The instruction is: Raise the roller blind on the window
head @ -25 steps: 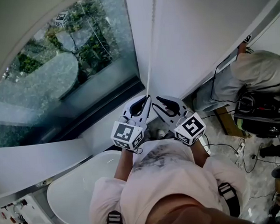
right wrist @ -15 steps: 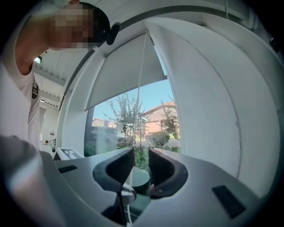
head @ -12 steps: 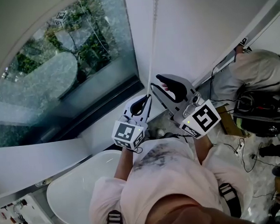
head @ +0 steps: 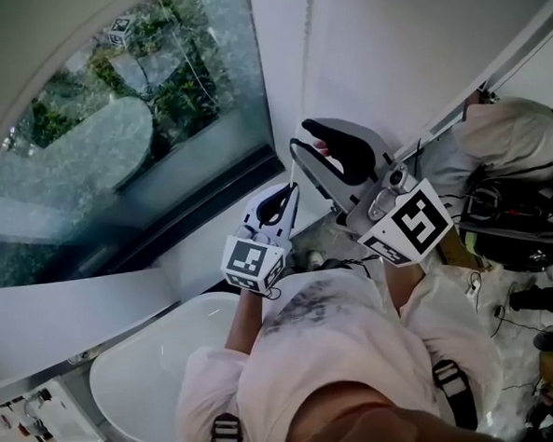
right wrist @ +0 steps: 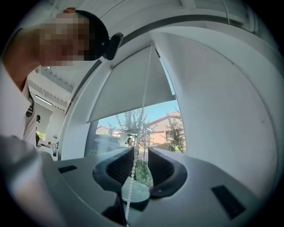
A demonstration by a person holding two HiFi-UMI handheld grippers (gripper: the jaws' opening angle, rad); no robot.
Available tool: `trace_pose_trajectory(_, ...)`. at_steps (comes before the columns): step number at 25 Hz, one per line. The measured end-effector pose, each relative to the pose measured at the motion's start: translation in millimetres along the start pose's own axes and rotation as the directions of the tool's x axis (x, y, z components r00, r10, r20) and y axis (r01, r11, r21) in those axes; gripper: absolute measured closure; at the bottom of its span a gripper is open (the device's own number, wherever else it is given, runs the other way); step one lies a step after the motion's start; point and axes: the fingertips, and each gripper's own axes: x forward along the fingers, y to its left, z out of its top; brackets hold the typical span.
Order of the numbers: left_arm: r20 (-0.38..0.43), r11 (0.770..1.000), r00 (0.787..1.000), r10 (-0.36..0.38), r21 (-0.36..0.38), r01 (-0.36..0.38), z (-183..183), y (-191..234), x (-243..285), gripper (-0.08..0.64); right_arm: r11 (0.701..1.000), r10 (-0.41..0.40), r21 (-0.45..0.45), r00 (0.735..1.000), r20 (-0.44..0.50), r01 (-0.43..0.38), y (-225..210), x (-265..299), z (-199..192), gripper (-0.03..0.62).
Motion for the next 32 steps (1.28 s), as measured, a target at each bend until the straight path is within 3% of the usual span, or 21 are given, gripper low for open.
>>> trace_pose_trajectory(5,0.0,1.0,1.0,-0.004,0.005,0.004,0.2,-5.8,1.9,0.552,1.0,0.008,0.012,1.0,-0.006,-0.008,-2.7,5.9,11.6,0.448)
trace_pose_trajectory(9,0.001,1.0,1.0,-0.005,0.006,0.005,2.2,-8.1,3.8,0.552,0.997,0.036,0.067,0.999,-0.035,-0.033,-2.8,7.7,12.6,0.526)
trace_pose_trajectory(14,0.002,1.0,1.0,-0.004,-0.004,0.004,-1.5,-7.2,4.8,0.552,0.995,0.042,0.088,0.998,-0.043,-0.038,-1.2,9.8,8.8,0.531)
trace_pose_trajectory(24,-0.069,0.999,0.998,0.01,-0.043,-0.013,-42.0,2.7,10.4,0.552,0.999,0.018,0.049,0.994,-0.106,-0.013,-1.6,5.0,-32.3,0.531)
trace_pose_trajectory(32,-0.113,0.998,0.994,0.011,-0.062,-0.018,-77.3,11.0,13.9,0.552,0.997,0.02,0.072,0.991,-0.133,-0.011,2.6,-1.0,-65.5,0.531)
